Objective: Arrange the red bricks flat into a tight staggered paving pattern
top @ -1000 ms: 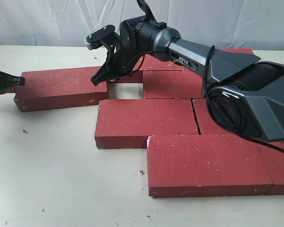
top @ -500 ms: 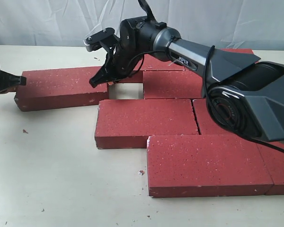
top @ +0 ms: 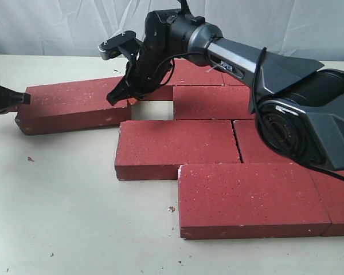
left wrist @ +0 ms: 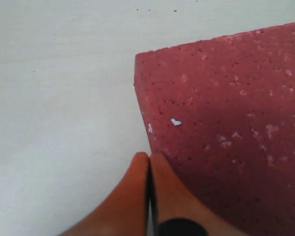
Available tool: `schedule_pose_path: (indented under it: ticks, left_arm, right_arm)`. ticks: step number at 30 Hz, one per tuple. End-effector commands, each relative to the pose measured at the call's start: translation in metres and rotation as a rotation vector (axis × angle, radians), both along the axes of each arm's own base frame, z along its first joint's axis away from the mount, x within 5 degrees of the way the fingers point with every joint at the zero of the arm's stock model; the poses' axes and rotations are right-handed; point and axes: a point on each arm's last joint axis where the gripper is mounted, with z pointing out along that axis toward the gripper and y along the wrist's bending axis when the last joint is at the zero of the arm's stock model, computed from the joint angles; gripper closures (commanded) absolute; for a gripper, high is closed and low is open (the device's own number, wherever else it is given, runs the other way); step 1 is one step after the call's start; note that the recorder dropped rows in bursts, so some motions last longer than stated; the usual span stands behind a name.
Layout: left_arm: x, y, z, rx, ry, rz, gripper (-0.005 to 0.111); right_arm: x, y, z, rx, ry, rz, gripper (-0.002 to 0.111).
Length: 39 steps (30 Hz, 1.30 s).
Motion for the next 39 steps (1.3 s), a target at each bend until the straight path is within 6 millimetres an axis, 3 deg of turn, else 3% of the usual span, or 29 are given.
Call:
schedule_pose_path:
  ticks: [1,10,19,29,39]
  left_arm:
    - [0.0,-0.001,0.001,-0.001,0.001,-0.03,0.107]
    - [-0.003,0.0,0.001,0.071,0.014,-0.106,0.107]
    - [-0.005,0.02,0.013,0.062,-0.016,0.011,0.107]
    - [-0.004,0.014,0.011,-0.037,-0.008,0.032,0.107]
    - [-0.001,0.008,-0.002,-0.128,-0.009,0.013,0.107]
  right_arm:
    - [-0.003,0.0,0.008,0.015,0.019,0.02,0.109]
    - [-0.013,-0.005,0.004,-0.059,0.111,0.075,0.109]
    - [0.007,-0.014,0.009,-0.13,-0.091,-0.03,0.109]
    - [0.019,-0.005,-0.016,-0.058,-0.173,-0.047,0.109]
    - [0.016,-0.001,-0.024,-0.021,-0.124,-0.058,0.109]
